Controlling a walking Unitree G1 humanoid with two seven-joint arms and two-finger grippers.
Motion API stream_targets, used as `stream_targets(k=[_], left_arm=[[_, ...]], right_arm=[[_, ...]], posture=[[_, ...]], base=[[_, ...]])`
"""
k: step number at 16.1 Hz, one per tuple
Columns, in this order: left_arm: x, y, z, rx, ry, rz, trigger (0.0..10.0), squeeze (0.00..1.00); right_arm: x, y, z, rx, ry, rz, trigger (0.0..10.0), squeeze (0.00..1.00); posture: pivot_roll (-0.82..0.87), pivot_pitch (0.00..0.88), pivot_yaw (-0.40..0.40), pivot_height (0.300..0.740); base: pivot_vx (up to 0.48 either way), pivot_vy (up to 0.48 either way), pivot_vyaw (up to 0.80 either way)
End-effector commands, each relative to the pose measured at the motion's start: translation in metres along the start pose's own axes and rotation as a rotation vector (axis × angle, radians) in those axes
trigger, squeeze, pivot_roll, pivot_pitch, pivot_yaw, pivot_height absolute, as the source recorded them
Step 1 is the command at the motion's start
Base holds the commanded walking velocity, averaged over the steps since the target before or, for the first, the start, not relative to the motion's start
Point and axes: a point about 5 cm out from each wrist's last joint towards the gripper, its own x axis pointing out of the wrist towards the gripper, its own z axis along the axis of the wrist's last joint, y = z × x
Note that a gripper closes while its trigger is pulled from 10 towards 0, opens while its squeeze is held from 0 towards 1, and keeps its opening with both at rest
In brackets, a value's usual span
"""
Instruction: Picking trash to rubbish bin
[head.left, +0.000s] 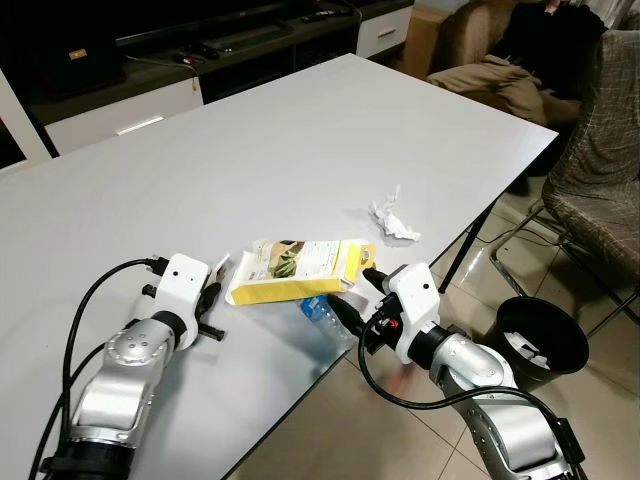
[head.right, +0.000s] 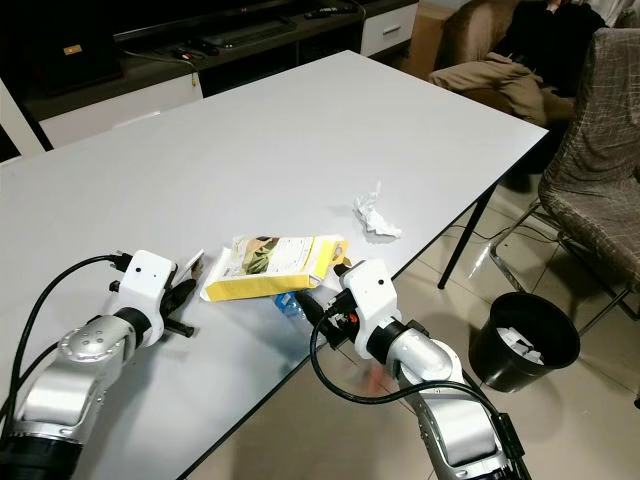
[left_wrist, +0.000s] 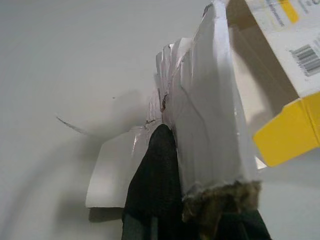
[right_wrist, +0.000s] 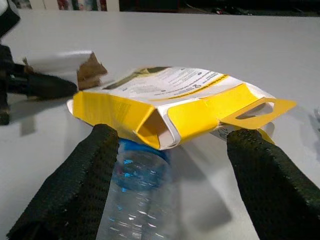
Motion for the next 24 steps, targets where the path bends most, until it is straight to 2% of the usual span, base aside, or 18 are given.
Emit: stream_targets(k=[1,3,4,6,9,10,11,13,16,17,18,19,21,24], left_arm=[[0.002,0.002,0.002,0.015,0.011,0.031,0.0,0.00],[0.006,0.004,0.003,-0.001,0.009,0.080,0.0,0.00],[0.006,0.013,0.011,-0.049,-0.037,0.156,0.0,0.00],[0.005,0.023,0.018,-0.104,-0.090,0.201,0.0,0.00],[0.004,0.020,0.018,-0.117,-0.097,0.177,0.0,0.00],[0.004,0.019,0.017,-0.118,-0.095,0.173,0.0,0.00],[0.005,0.018,0.016,-0.120,-0.092,0.172,0.0,0.00],[0.005,0.017,0.015,-0.126,-0.097,0.172,0.0,0.00],[0.007,0.013,0.018,-0.127,-0.124,0.143,0.0,0.00],[0.009,0.010,0.019,-0.122,-0.128,0.123,0.0,0.00],[0.009,0.010,0.020,-0.123,-0.128,0.121,0.0,0.00],[0.008,0.010,0.020,-0.122,-0.129,0.120,0.0,0.00],[0.008,0.010,0.019,-0.118,-0.130,0.118,0.0,0.00],[0.006,0.010,0.016,-0.115,-0.127,0.119,0.0,0.00]], right_arm=[[0.001,-0.002,-0.003,-0.004,0.007,-0.015,10.0,0.00],[0.009,-0.005,-0.011,0.006,0.023,-0.032,10.0,0.00],[0.013,-0.007,-0.012,0.003,0.025,-0.047,10.0,0.00],[0.016,-0.011,-0.011,0.032,0.000,-0.074,10.0,0.00],[0.020,-0.018,-0.011,0.126,-0.060,-0.120,10.0,0.00],[0.020,-0.019,-0.010,0.128,-0.069,-0.121,10.0,0.75],[0.021,-0.019,-0.009,0.147,-0.087,-0.115,10.0,1.00],[0.022,-0.019,-0.007,0.217,-0.119,-0.093,10.0,1.00],[0.031,-0.019,-0.016,0.348,-0.105,-0.077,10.0,1.00],[0.040,-0.021,-0.021,0.298,-0.049,-0.066,10.0,1.00],[0.044,-0.022,-0.019,0.214,-0.037,-0.048,10.0,1.00],[0.048,-0.023,-0.012,0.068,-0.028,-0.008,10.0,1.00],[0.054,-0.030,0.003,-0.076,-0.053,0.027,10.0,1.00],[0.053,-0.034,0.010,-0.326,-0.020,0.130,10.0,1.00]], posture=[[-0.11,0.000,-0.023,0.740],[-0.11,0.000,-0.014,0.740],[-0.11,0.000,-0.012,0.740],[-0.11,0.000,-0.011,0.740],[-0.11,0.000,-0.011,0.740],[-0.11,0.000,-0.011,0.740],[-0.10,0.000,-0.014,0.740],[-0.10,0.000,-0.015,0.740],[-0.10,0.000,-0.015,0.740],[-0.10,0.000,-0.015,0.740],[-0.10,0.000,-0.013,0.740],[-0.10,0.000,-0.013,0.740],[-0.10,0.000,-0.016,0.740],[-0.09,0.000,-0.030,0.740]], base=[[0.000,0.000,0.00],[0.000,0.000,0.00],[0.000,0.000,0.00],[0.000,0.000,0.00],[0.000,0.000,0.00],[0.000,0.000,0.00],[0.000,0.000,0.00],[0.000,0.000,0.00],[0.000,0.000,0.00],[0.000,0.000,0.00],[0.000,0.000,0.00],[0.000,0.000,0.00],[0.000,0.000,0.00],[0.000,0.000,0.00]])
